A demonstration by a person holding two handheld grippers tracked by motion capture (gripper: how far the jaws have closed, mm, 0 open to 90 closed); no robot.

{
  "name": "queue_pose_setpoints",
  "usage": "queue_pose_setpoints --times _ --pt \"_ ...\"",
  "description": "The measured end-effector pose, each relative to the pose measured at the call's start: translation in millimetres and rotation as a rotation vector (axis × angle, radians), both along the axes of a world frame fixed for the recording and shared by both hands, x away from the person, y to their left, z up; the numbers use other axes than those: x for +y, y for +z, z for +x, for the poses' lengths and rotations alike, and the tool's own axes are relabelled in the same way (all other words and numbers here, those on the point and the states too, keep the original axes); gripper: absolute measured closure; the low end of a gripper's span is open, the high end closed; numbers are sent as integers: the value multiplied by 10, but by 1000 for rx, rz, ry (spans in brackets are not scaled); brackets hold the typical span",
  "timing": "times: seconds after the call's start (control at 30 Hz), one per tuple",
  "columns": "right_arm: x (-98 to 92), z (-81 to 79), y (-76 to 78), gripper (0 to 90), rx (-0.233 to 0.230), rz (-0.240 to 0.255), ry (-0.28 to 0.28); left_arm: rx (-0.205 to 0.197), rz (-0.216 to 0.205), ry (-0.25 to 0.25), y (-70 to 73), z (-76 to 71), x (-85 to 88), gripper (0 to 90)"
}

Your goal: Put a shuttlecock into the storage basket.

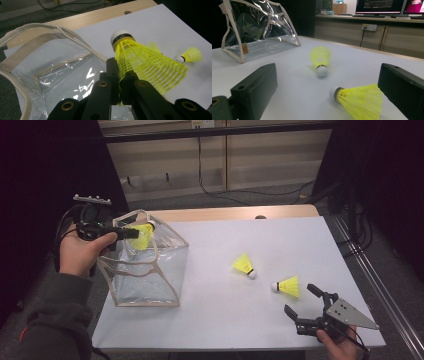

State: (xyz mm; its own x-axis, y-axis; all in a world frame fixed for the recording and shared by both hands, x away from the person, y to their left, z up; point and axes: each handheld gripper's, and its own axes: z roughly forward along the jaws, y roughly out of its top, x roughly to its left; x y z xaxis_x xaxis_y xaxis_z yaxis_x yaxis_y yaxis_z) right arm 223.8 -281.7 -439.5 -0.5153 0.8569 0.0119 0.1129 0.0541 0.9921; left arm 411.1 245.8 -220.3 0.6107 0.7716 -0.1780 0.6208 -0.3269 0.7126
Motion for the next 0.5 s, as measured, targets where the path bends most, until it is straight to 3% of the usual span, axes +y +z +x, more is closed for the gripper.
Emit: queue_pose_setpoints --times 0.5 --pt "2 0 1 23 0 0 1 -8 -2 31 2 5 73 884"
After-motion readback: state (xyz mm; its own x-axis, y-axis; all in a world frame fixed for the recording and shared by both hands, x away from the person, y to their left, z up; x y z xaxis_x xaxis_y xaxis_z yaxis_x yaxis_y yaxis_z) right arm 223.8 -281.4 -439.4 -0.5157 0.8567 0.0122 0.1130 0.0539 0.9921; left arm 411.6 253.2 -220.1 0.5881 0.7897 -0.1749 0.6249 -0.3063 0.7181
